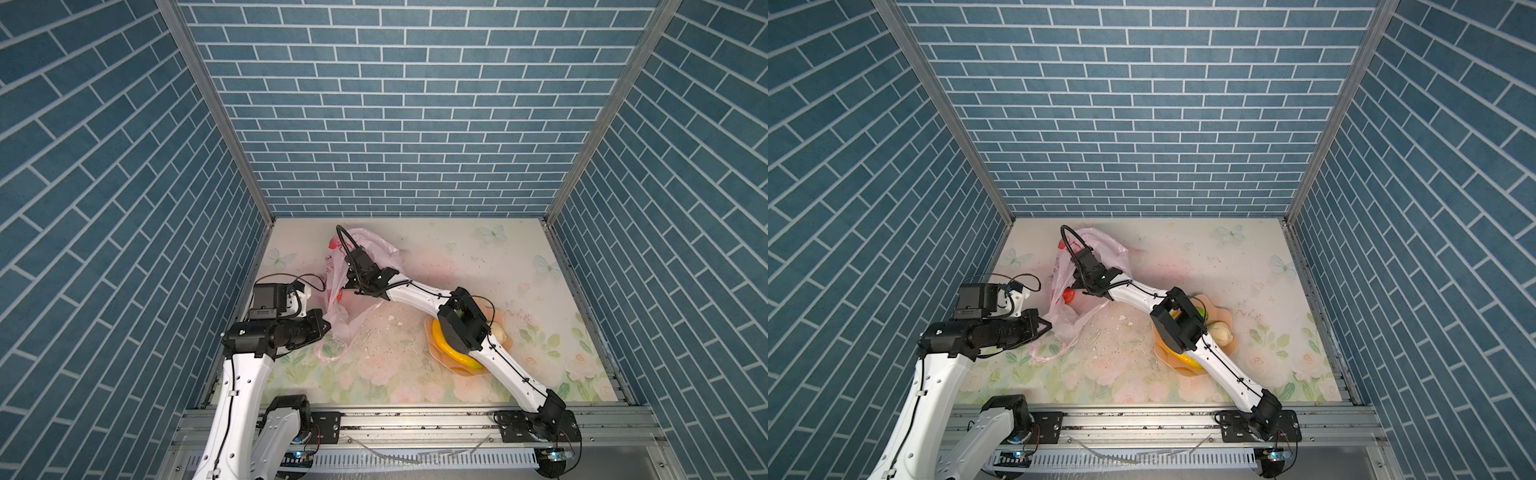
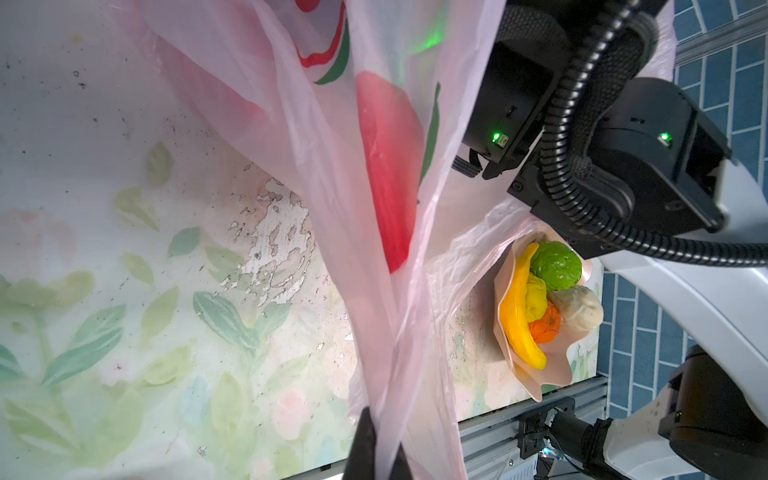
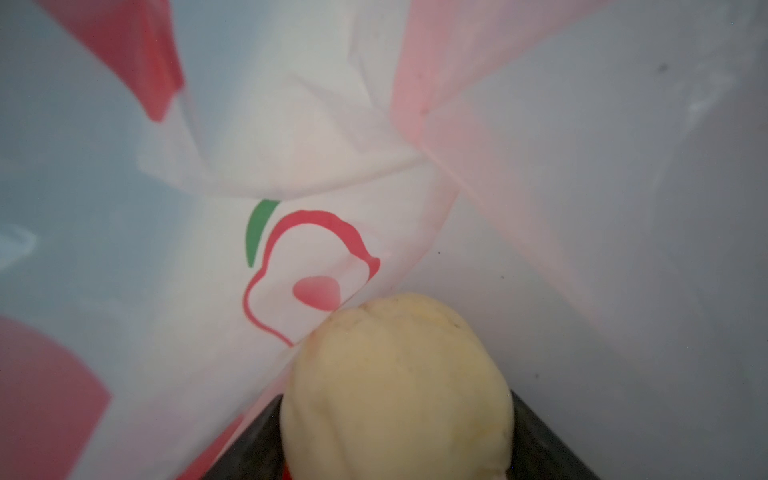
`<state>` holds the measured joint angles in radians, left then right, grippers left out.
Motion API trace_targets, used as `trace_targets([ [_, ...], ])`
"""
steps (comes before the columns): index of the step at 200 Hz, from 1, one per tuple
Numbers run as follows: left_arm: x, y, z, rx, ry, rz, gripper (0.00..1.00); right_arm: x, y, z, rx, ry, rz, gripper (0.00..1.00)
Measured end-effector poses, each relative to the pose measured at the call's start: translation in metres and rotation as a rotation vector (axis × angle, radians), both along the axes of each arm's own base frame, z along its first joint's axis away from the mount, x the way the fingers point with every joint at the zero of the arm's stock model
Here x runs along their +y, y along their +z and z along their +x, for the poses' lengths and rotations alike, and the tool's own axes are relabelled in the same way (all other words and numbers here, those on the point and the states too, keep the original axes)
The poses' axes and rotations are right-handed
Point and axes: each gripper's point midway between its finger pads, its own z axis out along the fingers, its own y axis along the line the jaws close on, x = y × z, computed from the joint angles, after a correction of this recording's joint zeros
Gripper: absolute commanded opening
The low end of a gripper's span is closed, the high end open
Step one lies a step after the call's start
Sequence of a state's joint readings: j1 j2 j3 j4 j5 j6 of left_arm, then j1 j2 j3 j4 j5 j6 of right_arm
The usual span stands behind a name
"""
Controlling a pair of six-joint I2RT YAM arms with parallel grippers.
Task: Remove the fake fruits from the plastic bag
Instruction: 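Close the right gripper on the remaining cream fruit and lift it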
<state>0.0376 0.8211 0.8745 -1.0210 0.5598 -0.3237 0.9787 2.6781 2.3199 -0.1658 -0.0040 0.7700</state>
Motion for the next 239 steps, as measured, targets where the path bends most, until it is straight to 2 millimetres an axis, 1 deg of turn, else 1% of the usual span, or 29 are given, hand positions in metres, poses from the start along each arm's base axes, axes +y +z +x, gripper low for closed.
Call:
trace_targets([
  [40,0.001,-0.001,0.0,0.003,0.004,0.003,0.0,0.001,0.0,0.002,-0.001,-0.011,0.024,0.38],
  [53,0.002,-0.001,0.0,0.005,0.012,0.007,0.0,-0.001,0.001,0.003,-0.007,-0.012,0.033,0.32],
  [68,0.004,-0.001,0.0,0.008,0.027,0.013,0.0,-0.006,0.001,0.001,-0.01,-0.011,0.032,0.28],
  [86,0.007,-0.002,0.002,0.012,0.052,0.024,0.0,-0.018,0.002,-0.002,-0.005,-0.016,0.024,0.25],
  [112,0.013,-0.003,0.011,0.012,0.098,0.037,0.0,-0.042,0.004,-0.01,0.012,-0.022,-0.007,0.22],
  [126,0.016,-0.004,0.02,0.007,0.126,0.036,0.0,-0.055,0.011,-0.017,0.011,-0.02,-0.019,0.2],
  [142,0.019,-0.002,0.034,-0.013,0.161,0.032,0.0,-0.067,0.024,-0.025,0.004,-0.018,-0.019,0.2],
  [161,0.021,0.002,0.052,-0.047,0.198,0.021,0.0,-0.078,0.042,-0.033,-0.009,-0.009,-0.004,0.19],
  [183,0.023,0.01,0.073,-0.082,0.227,0.007,0.0,-0.089,0.057,-0.043,-0.022,0.013,0.001,0.19],
  [205,0.024,0.023,0.095,-0.129,0.239,-0.007,0.0,-0.095,0.063,-0.054,-0.03,0.043,-0.006,0.19],
  [239,0.025,0.045,0.123,-0.2,0.242,-0.021,0.0,-0.097,0.061,-0.076,-0.039,0.114,-0.046,0.18],
])
